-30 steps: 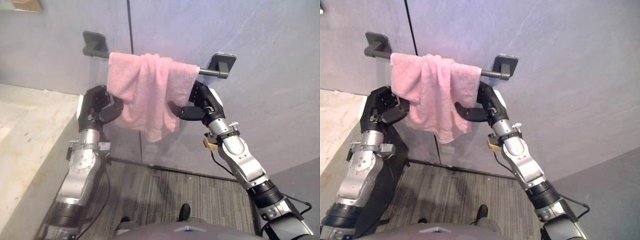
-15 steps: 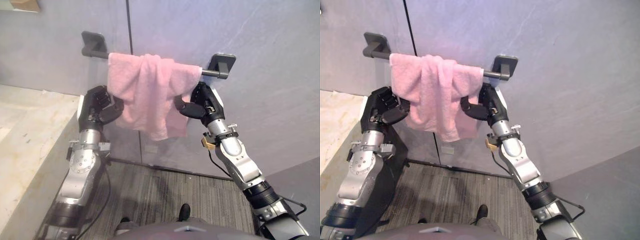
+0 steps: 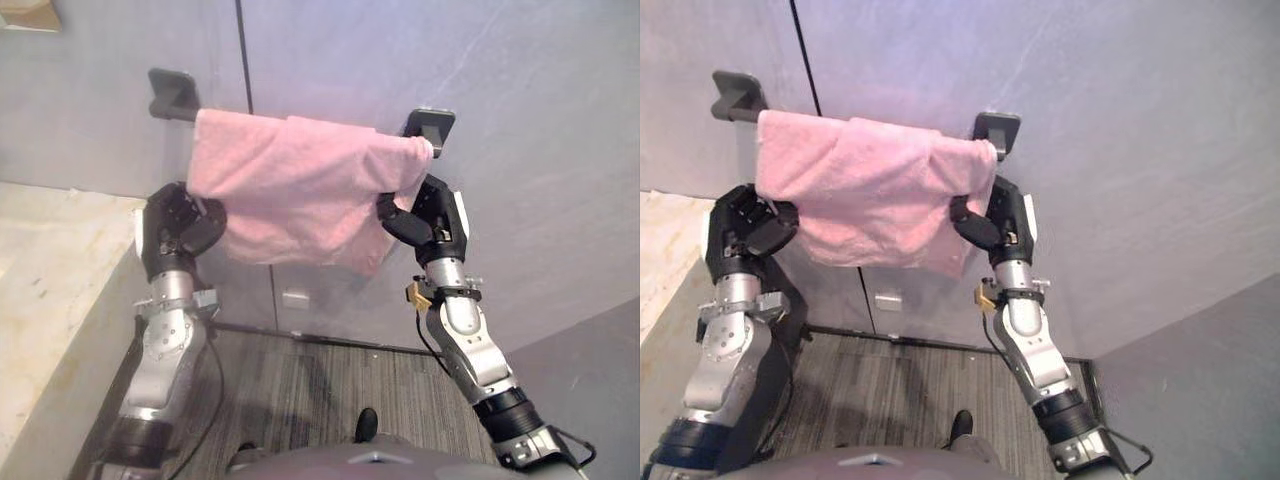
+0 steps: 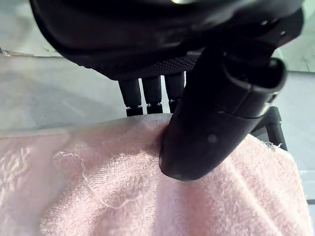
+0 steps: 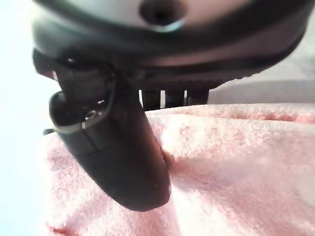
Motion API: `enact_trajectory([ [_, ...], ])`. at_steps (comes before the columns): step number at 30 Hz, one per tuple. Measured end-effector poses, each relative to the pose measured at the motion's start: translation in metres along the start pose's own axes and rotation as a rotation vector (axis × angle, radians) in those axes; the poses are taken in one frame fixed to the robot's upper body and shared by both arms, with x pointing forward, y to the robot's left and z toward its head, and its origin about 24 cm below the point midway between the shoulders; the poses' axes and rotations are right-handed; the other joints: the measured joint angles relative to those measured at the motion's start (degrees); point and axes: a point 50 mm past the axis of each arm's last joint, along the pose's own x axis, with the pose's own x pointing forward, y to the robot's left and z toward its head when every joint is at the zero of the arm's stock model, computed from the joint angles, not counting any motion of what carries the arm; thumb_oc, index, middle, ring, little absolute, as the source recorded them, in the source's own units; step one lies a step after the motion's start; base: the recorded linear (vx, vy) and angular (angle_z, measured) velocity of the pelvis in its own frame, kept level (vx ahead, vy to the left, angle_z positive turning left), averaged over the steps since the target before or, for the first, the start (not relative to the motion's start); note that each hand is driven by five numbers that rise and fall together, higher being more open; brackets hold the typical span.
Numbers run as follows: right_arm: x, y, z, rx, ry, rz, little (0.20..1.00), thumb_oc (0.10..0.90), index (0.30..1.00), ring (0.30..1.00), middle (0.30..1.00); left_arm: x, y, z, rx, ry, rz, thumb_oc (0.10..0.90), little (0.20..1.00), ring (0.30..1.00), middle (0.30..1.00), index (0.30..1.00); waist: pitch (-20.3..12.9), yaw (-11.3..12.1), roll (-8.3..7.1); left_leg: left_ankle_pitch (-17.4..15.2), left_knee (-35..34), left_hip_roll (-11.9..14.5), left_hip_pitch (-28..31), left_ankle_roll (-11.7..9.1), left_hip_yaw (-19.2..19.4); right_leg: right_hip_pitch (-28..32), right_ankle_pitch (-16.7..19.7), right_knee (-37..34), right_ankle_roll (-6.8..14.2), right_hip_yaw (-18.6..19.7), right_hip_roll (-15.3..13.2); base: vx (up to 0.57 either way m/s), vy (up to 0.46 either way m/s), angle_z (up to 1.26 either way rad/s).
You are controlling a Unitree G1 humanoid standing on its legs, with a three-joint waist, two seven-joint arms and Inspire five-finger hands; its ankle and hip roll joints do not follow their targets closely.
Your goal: Organize the bathroom.
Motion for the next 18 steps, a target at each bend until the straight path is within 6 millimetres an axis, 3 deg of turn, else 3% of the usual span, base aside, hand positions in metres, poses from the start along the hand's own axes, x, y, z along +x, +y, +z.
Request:
enact_trajectory([
  [18, -0.0066, 0.0104, -0.006, 0.049, 0.023, -0.019, 0.3, 0.4, 0.3, 0.3, 0.3, -0.0105, -0.0045, -0.0007, -0.04, -0.044, 0.181, 0.4, 0.3, 0.3, 0.3, 0.3, -0.5, -0.32, -0.2, -0.08, -0.02, -0.03, 0.02, 0.04, 0.04, 0.02, -0.02, 0.0, 0.03, -0.02, -0.03, 0.0, 0.0, 0.0],
])
